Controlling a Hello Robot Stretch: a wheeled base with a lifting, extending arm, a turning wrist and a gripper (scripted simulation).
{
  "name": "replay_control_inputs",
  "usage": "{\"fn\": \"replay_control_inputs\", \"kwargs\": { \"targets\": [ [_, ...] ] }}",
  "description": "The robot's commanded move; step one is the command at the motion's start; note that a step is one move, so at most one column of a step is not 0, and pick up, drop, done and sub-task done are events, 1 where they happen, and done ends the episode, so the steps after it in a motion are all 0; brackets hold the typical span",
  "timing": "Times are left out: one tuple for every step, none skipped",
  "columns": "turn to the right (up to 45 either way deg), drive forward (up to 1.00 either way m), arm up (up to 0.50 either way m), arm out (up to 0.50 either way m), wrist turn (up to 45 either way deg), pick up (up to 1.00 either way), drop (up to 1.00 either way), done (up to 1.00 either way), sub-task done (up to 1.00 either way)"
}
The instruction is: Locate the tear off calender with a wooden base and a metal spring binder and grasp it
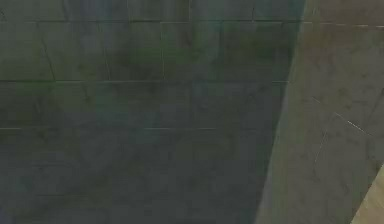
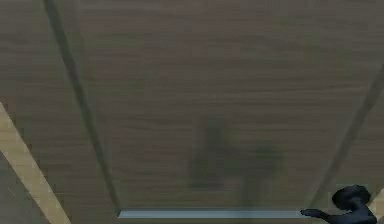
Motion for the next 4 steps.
{"fn": "replay_control_inputs", "kwargs": {
  "targets": [
    [-45.0,0.00,0.00,0.00,0.0,0.00,0.00,0.00,0.00],
    [-45.0,0.00,0.00,0.00,0.0,0.00,0.00,0.00,0.00],
    [0.0,0.20,0.00,0.00,0.0,0.00,0.00,0.00,0.00],
    [9.0,0.00,0.00,0.00,0.0,0.00,0.00,0.00,0.00]
  ]
}}
